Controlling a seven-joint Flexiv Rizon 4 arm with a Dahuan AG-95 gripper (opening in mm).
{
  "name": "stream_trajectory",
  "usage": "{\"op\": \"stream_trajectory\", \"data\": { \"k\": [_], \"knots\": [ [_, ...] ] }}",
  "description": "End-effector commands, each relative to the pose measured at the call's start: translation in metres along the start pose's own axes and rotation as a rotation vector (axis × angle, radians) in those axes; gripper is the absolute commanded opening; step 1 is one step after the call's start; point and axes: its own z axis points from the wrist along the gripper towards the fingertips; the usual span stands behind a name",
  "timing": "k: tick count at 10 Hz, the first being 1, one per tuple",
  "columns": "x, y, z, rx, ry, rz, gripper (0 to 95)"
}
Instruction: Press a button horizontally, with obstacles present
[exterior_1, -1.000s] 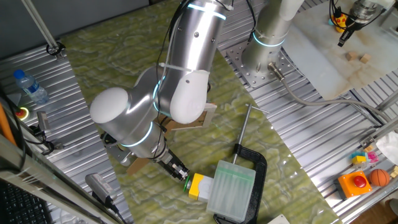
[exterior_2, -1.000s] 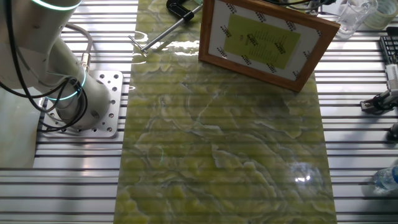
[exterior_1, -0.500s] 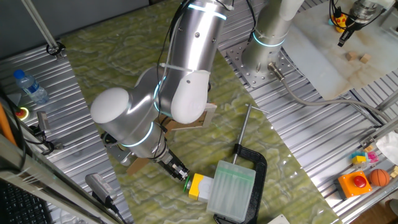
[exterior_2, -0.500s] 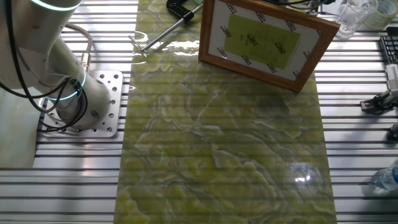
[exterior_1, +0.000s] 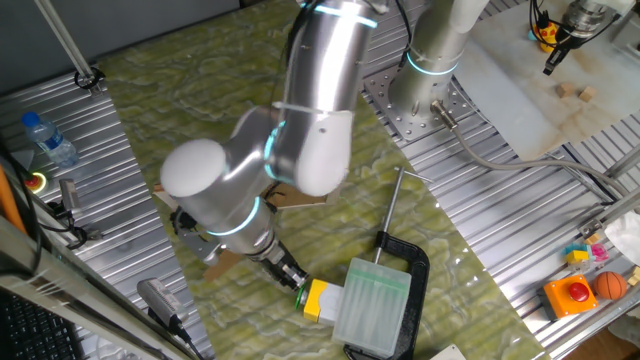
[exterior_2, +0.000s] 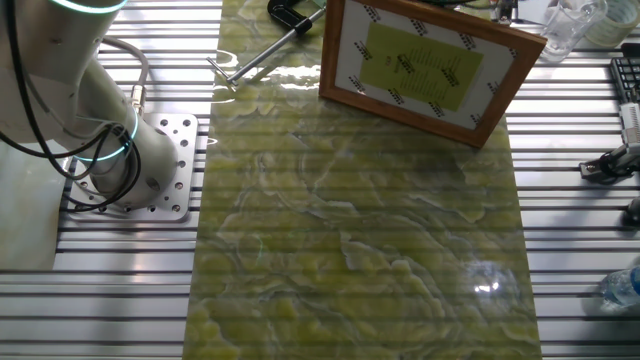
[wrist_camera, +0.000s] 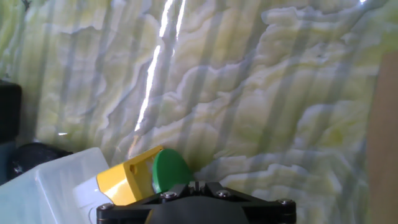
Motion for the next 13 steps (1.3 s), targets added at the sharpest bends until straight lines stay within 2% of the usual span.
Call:
{"op": "stream_trajectory", "data": {
  "k": [1,5,6,7,9,13],
  "knots": [
    [-0.0017,-0.001,0.0002,0.02,-0.025,-0.02,0.0],
    [-0.0017,-0.001,0.0002,0.026,-0.023,-0.021,0.0],
    [-0.0017,-0.001,0.0002,0.058,-0.029,-0.021,0.0],
    [-0.0017,-0.0011,0.0003,0.074,-0.039,-0.011,0.0],
    [-0.0018,-0.0025,0.0014,0.094,-0.081,0.006,0.0],
    [-0.0018,-0.0029,0.0022,0.109,-0.08,0.003,0.0]
  ]
}}
